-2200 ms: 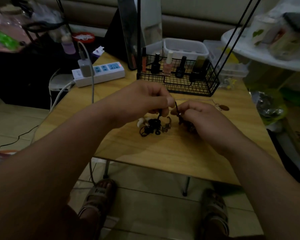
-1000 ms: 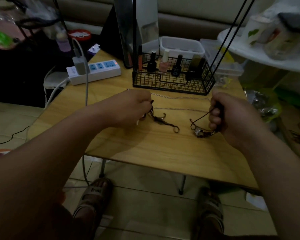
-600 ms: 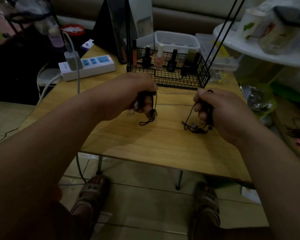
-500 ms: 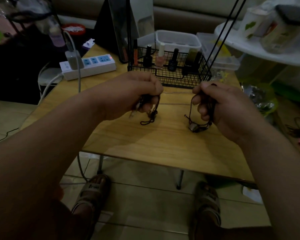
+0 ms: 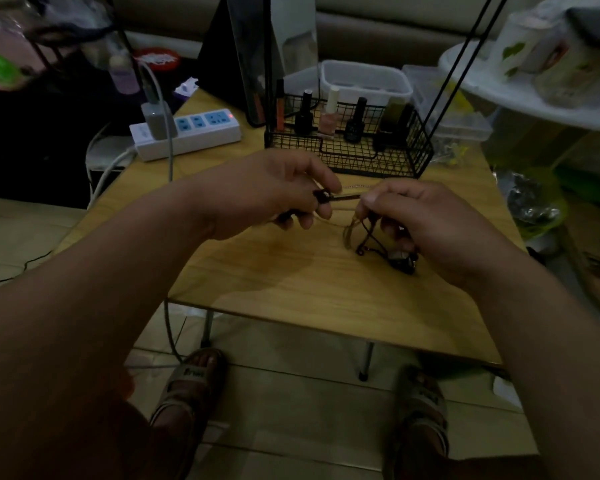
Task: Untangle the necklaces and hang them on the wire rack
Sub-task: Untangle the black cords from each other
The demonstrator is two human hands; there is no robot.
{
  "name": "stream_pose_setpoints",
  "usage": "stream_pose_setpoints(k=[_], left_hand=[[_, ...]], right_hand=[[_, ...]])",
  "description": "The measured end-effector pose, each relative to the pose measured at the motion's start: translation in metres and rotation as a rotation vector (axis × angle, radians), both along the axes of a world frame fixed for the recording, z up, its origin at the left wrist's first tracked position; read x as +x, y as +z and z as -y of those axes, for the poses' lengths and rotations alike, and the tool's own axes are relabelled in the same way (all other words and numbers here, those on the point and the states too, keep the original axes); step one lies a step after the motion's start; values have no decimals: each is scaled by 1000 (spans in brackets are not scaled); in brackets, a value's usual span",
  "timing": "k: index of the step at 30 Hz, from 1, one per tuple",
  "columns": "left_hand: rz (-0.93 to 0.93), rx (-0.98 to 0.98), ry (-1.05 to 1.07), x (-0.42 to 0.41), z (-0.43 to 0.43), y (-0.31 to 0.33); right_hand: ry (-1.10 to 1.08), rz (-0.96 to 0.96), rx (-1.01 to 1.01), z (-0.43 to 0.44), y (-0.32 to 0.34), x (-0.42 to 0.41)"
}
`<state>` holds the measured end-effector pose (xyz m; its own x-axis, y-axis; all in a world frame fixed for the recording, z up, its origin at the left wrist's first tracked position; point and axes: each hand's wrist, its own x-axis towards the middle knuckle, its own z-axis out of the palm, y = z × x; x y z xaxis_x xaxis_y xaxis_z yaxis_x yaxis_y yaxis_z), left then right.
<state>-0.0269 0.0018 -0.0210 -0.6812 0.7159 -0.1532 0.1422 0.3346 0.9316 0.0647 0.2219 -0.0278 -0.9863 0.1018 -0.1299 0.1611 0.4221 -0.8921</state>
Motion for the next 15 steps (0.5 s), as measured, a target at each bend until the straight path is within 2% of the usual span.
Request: stream_pose_setpoints(k=[4,8,11,15], left_hand=[[-63,-135,-35,0,-1,-6],[-201,-302,-90,3,-4,-9],[-221,-364,-132,5,-1,-7],[-302,-400,-148,5,3,-4]], right_hand=[[-54,32,-6,-1,0,1],[-65,60,162,-7,0,4],[-135,-14,230,-12,2,8],[-218,-232,38,-14,19,13]])
